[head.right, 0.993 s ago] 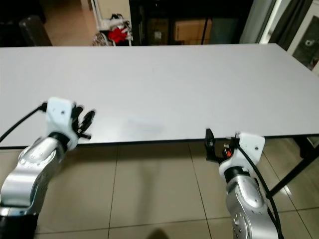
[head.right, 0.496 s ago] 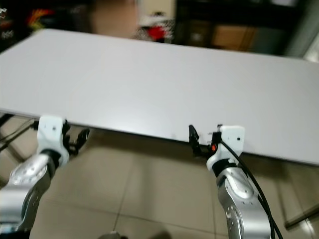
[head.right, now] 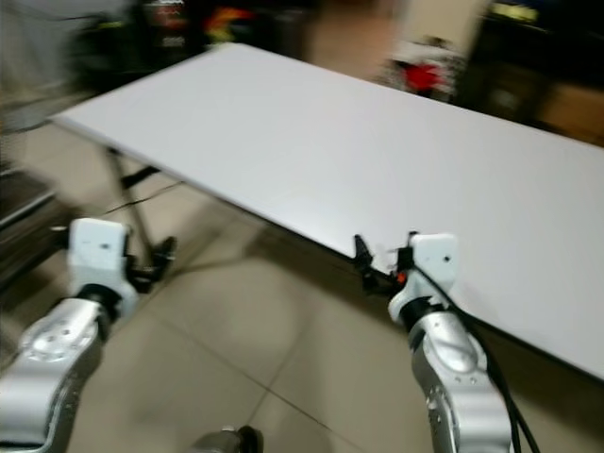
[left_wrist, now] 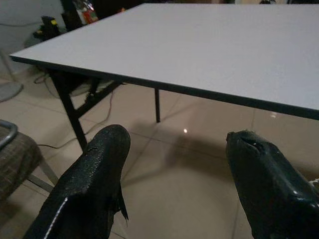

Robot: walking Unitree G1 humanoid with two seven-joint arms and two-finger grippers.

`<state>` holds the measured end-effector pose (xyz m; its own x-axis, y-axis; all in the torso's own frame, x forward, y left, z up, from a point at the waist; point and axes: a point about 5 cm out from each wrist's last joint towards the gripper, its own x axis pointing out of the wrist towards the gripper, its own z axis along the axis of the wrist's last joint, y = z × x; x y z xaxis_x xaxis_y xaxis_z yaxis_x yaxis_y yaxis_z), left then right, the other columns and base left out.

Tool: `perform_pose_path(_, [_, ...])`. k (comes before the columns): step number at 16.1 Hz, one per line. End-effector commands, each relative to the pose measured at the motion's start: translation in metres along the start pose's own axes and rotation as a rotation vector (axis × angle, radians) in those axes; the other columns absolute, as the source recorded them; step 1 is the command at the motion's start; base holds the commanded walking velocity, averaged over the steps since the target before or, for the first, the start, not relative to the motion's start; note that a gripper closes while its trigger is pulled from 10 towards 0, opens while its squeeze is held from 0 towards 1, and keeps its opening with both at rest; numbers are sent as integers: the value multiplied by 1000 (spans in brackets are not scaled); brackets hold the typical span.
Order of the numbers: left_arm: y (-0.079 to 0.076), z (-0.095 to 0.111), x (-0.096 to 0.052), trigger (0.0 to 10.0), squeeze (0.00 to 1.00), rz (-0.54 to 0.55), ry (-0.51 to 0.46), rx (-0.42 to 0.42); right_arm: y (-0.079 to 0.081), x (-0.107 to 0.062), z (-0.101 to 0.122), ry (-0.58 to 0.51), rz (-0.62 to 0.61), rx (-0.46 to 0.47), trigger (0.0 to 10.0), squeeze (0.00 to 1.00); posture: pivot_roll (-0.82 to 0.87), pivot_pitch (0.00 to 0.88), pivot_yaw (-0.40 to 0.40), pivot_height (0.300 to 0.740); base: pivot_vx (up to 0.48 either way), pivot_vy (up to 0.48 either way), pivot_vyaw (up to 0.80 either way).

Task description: Setting the table

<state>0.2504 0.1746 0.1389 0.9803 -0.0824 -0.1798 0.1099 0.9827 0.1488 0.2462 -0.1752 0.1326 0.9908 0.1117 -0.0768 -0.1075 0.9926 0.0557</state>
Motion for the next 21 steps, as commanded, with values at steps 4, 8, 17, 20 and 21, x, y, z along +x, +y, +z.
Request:
perform_pose_path(4, [13,3,3,10000,0,63,0,35,2,1,-2,9,18,9,10000,1000,-5,0,-46,740,0,0,800])
perform_pose_path(8, [11,2,0,10000,0,74,3,25,9,-1,-1,-7,26,-96,10000,1000,-7,4,-49,740,0,0,200])
perform_pose_path(17, [17,6,2,10000,0,78,-2,80,15,9,-9,29,46,-39,10000,0,46,0,-46,740,0,308,392])
perform_pose_path(20, [18,7,1,10000,0,77,-6,96,15,7,-13,39,34,-14,10000,0,58,0,-44,740,0,310,800])
perform_pose_path(21, [17,10,1,10000,0,71,-13,103,14,7,-15,44,25,2,10000,0,63,0,-40,740,0,304,800])
